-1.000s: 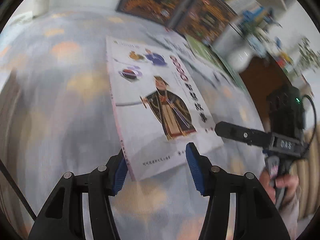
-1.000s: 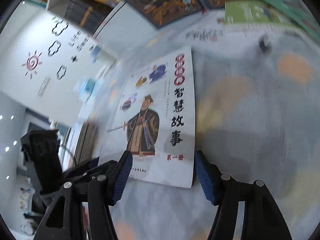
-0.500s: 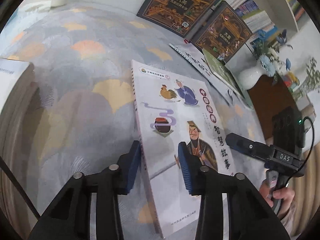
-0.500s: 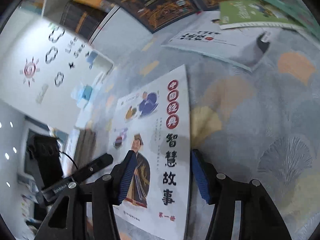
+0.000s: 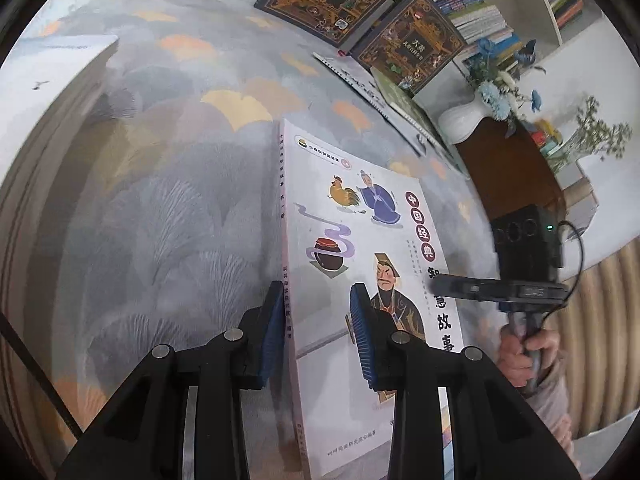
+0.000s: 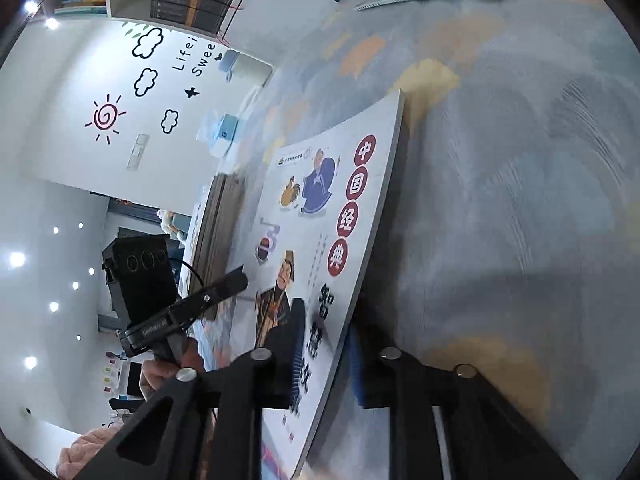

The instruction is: Organize books

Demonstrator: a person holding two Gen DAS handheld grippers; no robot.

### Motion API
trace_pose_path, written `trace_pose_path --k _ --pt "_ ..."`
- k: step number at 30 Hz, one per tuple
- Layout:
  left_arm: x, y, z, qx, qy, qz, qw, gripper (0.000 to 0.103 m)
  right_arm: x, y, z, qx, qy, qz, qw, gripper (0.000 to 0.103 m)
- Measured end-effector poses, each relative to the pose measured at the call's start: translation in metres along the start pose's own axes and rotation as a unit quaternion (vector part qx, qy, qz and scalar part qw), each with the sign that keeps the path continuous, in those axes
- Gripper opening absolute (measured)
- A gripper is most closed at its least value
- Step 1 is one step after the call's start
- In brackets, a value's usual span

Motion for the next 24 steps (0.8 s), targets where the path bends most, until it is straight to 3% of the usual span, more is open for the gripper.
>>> trace_pose_path --k 1,3,12,16,19,24 --pt "0.001 0.002 -0.001 -0.004 -0.010 0.000 0.9999 0.029 -0.001 0.000 0.000 0.000 0.001 0.002 1.000 0.011" --pt "0.003 0.006 -0.007 -0.003 -0.001 0.005 1.0000 0.017 -0.002 0.001 0.001 0.003 0.002 0.007 1.000 0.010" --pt "0.003 0.011 -0.005 0.000 0.017 0.015 0.9997 0.017 -0.005 -0.001 0.000 0.003 -0.014 0.020 1.000 0.010" --pt "-0.003 0.008 0.003 0.013 0.032 0.006 0.9994 0.016 -0.004 -0.003 -0.007 -0.003 -0.047 0.016 0.999 0.016" --pt "-0.015 0.007 0.016 0.027 0.023 0.010 0.9993 0.016 -0.006 -0.007 -0.019 -0.023 -0.079 0.003 0.997 0.017" --pt "-0.032 0.011 0.025 0.040 0.027 0.025 0.9985 0.016 -0.006 -0.013 -0.031 -0.023 -0.084 -0.004 0.996 0.017"
Point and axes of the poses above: each gripper's, at about its wrist camera, not at the fingertips, and x roughly the way its jaws point, z to its right, y to its top, the point moved 10 cm from there along x, roughly the way its jaws point, and after that the axes turned 6 degrees about -z, right-handed, at the moved point
